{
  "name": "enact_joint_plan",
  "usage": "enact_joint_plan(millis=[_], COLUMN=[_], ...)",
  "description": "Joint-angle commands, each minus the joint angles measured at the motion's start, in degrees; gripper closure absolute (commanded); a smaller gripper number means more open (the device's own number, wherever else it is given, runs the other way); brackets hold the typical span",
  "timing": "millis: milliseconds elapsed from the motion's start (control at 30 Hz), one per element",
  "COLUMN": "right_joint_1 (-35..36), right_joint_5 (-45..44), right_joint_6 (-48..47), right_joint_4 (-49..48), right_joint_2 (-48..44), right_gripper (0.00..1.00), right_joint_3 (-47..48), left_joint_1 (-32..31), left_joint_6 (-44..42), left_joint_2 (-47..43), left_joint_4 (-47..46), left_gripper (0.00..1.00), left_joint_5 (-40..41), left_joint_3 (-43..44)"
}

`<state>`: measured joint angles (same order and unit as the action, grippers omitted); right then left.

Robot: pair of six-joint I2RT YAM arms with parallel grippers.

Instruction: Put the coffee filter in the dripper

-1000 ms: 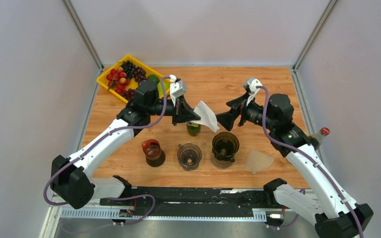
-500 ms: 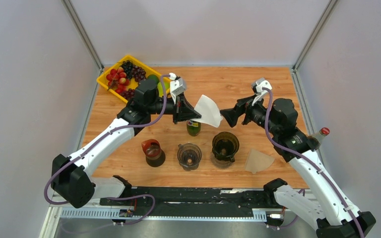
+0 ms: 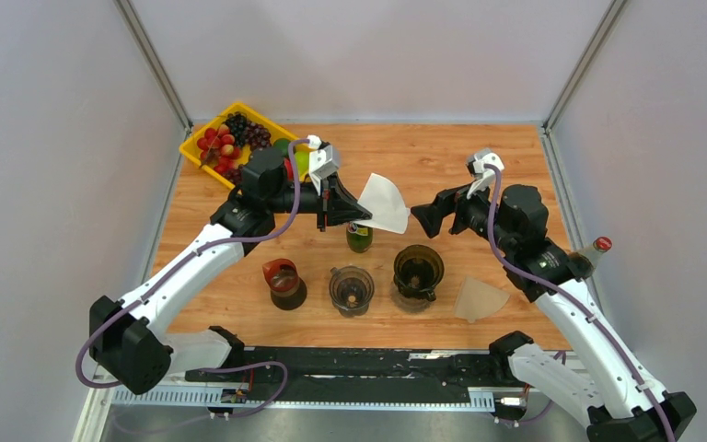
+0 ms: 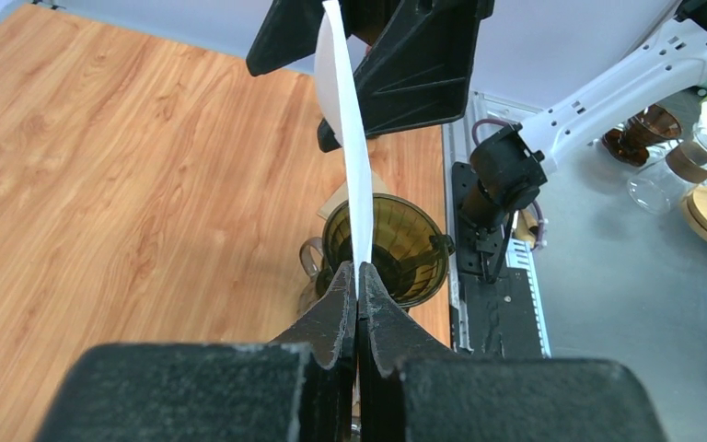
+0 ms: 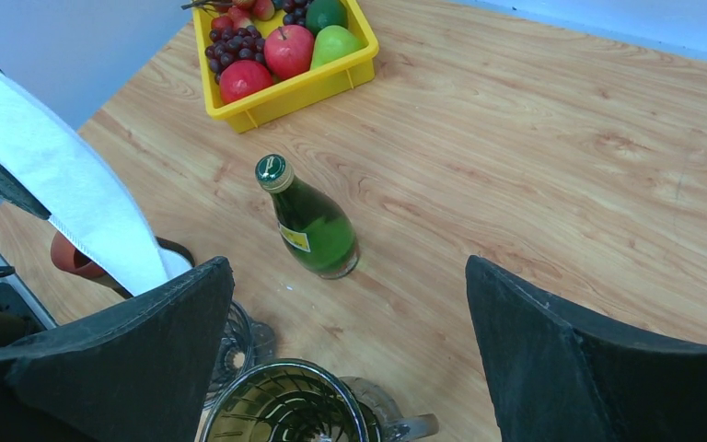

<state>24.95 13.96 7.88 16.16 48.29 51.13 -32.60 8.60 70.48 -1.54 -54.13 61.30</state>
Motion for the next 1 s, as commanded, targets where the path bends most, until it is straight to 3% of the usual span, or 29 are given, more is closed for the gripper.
enact_joint_plan(millis=[0, 533, 967], right_joint_1=[0.1, 0.0, 0.0], right_joint_5=[0.4, 2.1, 8.4], right_joint_6=[1.2, 1.9, 1.7], right_joint_4=[-0.5, -0.4, -0.6], right_joint_2=[0.1, -4.9, 1.7], right_gripper=[0.00, 0.00, 0.00], right_joint_3=[0.5, -0.5, 1.7], left_joint_1=[-0.2, -0.2, -0.2], left_joint_6=[-1.5, -2.4, -2.2], left_joint_2=[-1.6, -1.6, -1.4], left_joint_4=[-2.2, -1.0, -1.1], left_gripper=[1.00, 1.00, 1.00], left_joint_5=[-2.5, -1.8, -2.6], left_joint_3=[-0.1, -0.1, 0.0])
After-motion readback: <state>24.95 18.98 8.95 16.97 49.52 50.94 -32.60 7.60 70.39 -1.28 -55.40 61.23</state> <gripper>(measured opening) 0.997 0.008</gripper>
